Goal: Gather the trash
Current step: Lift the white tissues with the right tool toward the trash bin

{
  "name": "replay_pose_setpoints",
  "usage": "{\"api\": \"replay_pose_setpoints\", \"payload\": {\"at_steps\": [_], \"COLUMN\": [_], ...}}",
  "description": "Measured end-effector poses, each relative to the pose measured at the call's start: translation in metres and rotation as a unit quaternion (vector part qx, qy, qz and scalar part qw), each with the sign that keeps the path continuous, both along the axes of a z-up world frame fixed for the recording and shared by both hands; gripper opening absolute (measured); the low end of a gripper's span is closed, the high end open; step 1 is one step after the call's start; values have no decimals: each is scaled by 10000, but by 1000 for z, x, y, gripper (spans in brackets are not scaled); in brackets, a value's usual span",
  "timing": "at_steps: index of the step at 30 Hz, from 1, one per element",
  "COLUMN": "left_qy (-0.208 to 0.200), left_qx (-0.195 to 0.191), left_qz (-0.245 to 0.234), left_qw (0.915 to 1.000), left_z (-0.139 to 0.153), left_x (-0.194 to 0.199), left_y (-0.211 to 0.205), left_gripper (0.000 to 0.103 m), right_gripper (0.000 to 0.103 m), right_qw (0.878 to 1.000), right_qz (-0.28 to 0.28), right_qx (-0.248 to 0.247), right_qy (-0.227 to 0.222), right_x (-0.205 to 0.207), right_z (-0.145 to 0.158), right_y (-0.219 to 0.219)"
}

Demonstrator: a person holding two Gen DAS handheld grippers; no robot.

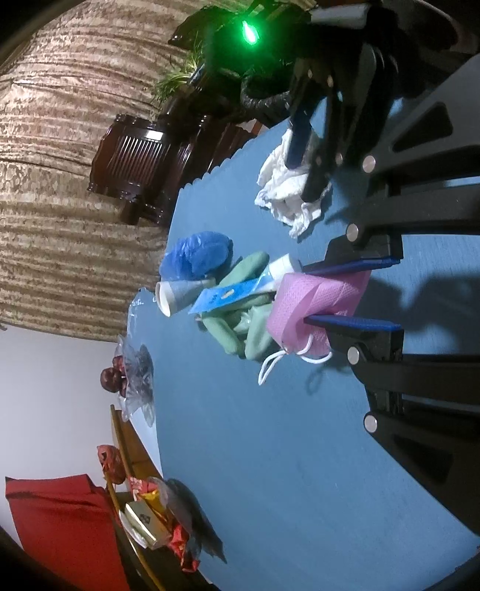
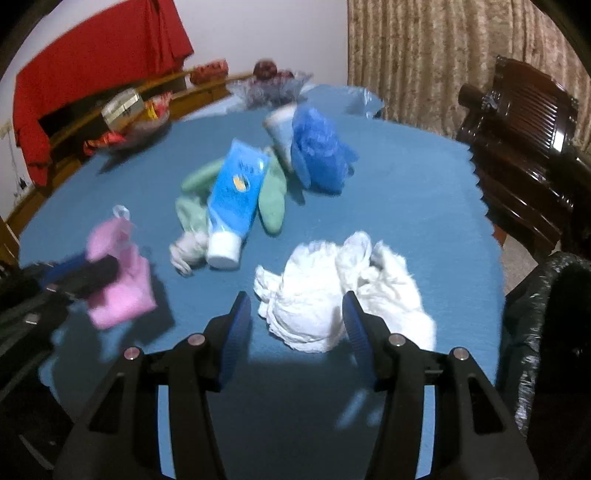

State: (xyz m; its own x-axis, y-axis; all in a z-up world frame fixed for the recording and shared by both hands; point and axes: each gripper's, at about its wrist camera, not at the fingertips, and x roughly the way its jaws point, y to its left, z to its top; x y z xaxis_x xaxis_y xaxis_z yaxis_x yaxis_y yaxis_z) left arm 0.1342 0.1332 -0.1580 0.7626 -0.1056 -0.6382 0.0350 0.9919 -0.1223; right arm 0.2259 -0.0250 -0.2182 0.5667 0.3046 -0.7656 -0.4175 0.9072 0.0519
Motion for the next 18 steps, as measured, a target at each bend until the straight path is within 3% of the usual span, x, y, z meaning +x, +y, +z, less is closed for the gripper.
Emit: {"api": "replay_pose_setpoints", "payload": {"at_steps": [1,5,10,18], "left_qy": [-2,-16,-84,-356], "left_qx": [-7,-6,-34,-54], "left_qz": [9,13,-15,-254], "left_qw": [10000,10000,10000,9990], "left_z": [0,2,7,35], "left_x": [0,0,-1,-6], "left_y": [1,1,-3,-24], "left_gripper": [21,21,21,21], "right_gripper": [29,16,15,15], "right_qw": [10000,10000,9977,9944], "right_qz": [2,34,213,47], "right_qx": [-26,26,618,844], "right_qy": [84,85,-186,-633], "right_x": [2,-1,-16,-35], "right_z": [-5,-4,30,79], "right_y": [1,-2,-15,-42]}}
